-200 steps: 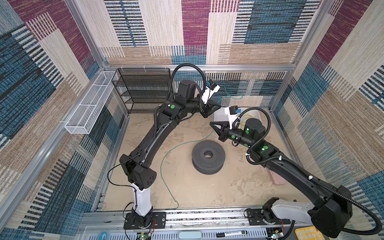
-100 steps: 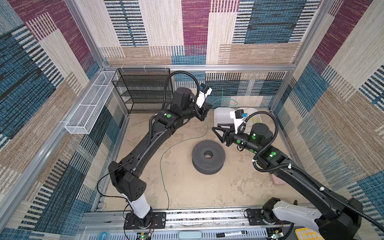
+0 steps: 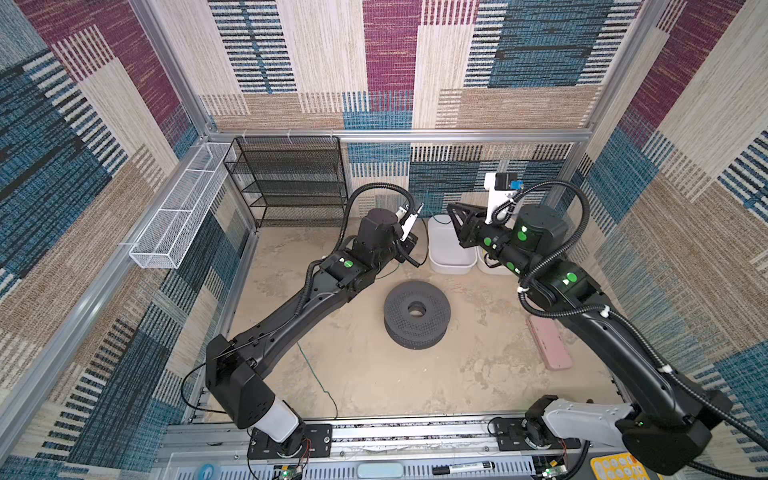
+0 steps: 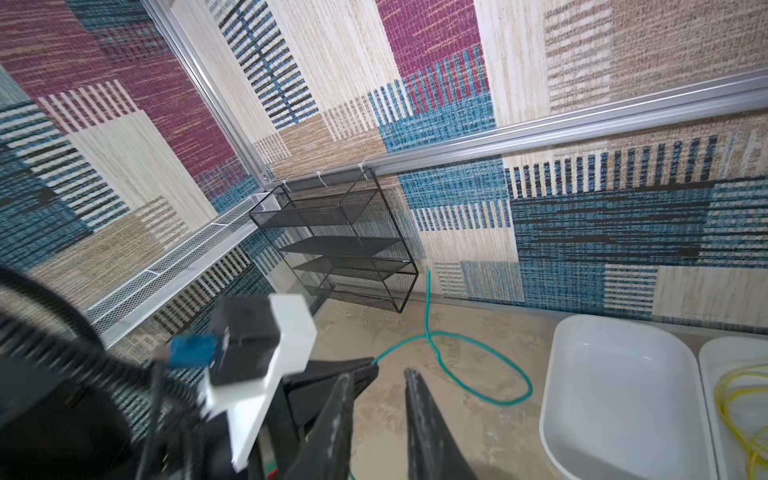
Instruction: Wrap the cables
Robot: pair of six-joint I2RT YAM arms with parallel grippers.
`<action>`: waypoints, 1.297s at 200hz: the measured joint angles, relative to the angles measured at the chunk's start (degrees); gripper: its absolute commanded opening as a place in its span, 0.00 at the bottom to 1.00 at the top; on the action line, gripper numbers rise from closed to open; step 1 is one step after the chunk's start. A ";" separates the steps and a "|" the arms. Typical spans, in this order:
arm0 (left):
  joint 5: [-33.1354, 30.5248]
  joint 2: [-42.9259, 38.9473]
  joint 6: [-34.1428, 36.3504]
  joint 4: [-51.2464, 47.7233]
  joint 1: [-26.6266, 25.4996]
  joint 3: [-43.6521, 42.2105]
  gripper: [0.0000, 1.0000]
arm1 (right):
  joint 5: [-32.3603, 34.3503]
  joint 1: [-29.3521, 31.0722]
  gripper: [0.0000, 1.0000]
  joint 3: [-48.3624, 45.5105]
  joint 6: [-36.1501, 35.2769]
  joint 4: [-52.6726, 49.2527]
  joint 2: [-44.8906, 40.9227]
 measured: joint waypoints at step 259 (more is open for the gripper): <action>-6.58 -5.79 4.09 4.66 -2.62 -8.92 0.00 | -2.93 0.00 0.00 3.23 -2.82 -4.72 9.22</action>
